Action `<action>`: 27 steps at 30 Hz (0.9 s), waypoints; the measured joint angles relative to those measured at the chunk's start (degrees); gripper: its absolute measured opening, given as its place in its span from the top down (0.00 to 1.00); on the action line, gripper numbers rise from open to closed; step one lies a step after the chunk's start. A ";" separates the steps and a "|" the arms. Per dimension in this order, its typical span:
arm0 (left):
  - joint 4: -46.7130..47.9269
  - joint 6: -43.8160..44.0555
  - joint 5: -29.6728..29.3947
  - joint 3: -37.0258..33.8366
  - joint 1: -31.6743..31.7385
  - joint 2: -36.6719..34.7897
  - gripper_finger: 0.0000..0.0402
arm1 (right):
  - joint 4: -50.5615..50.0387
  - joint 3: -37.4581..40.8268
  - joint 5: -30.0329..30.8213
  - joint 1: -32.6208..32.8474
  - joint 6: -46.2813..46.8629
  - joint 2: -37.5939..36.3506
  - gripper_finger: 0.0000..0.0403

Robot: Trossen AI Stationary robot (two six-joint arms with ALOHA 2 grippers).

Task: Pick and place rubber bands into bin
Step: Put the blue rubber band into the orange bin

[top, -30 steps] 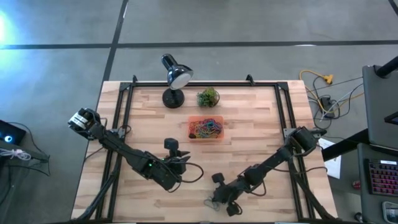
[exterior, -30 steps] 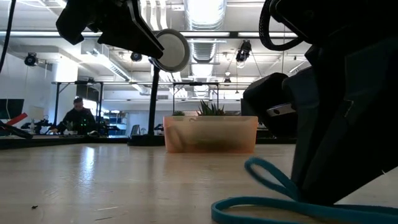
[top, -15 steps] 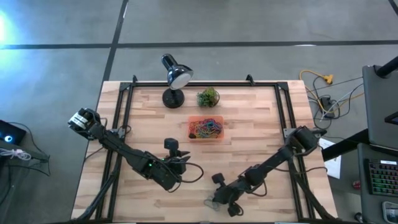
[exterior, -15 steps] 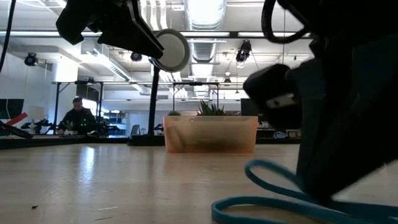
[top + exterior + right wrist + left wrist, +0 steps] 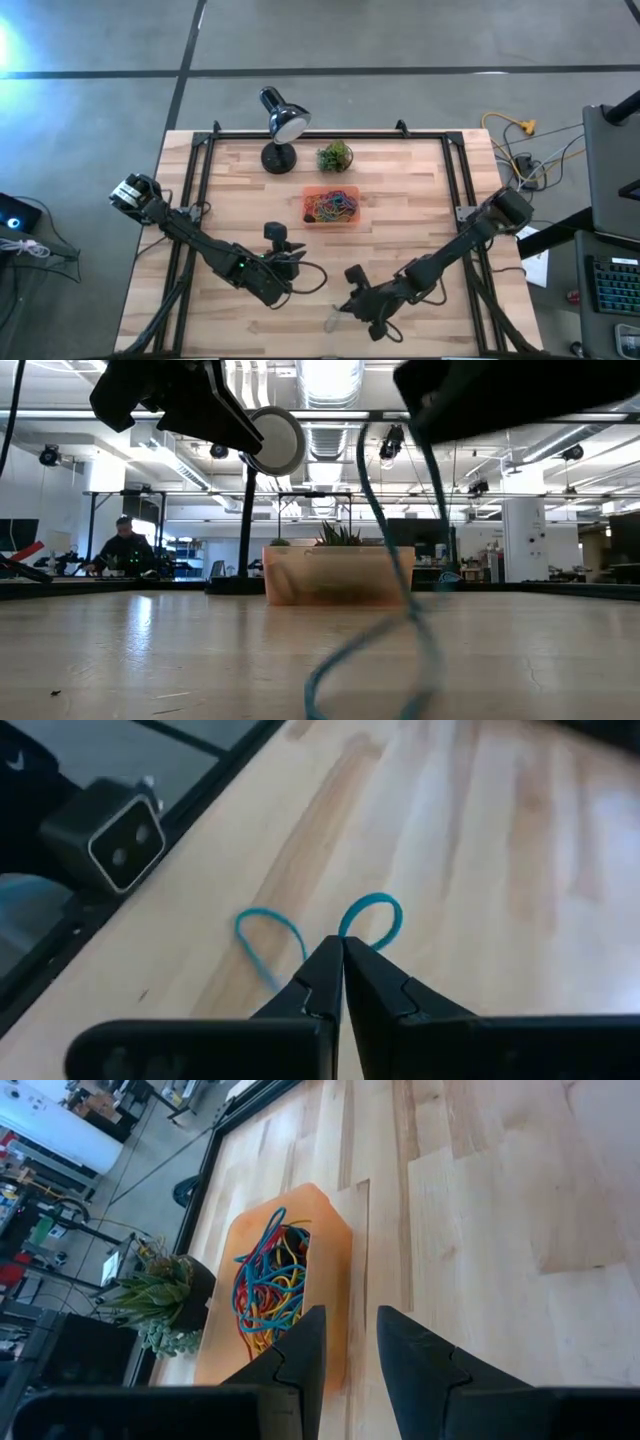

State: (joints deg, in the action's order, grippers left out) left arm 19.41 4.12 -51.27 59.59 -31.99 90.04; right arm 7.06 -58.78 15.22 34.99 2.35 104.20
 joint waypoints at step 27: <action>0.51 -0.02 0.02 0.00 0.00 0.00 0.81 | -2.13 -0.02 38.95 -5.61 -29.36 -15.32 0.98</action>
State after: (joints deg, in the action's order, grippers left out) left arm 19.92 4.10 -51.24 59.59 -31.99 90.04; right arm 4.93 -58.81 54.17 29.38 -27.00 88.88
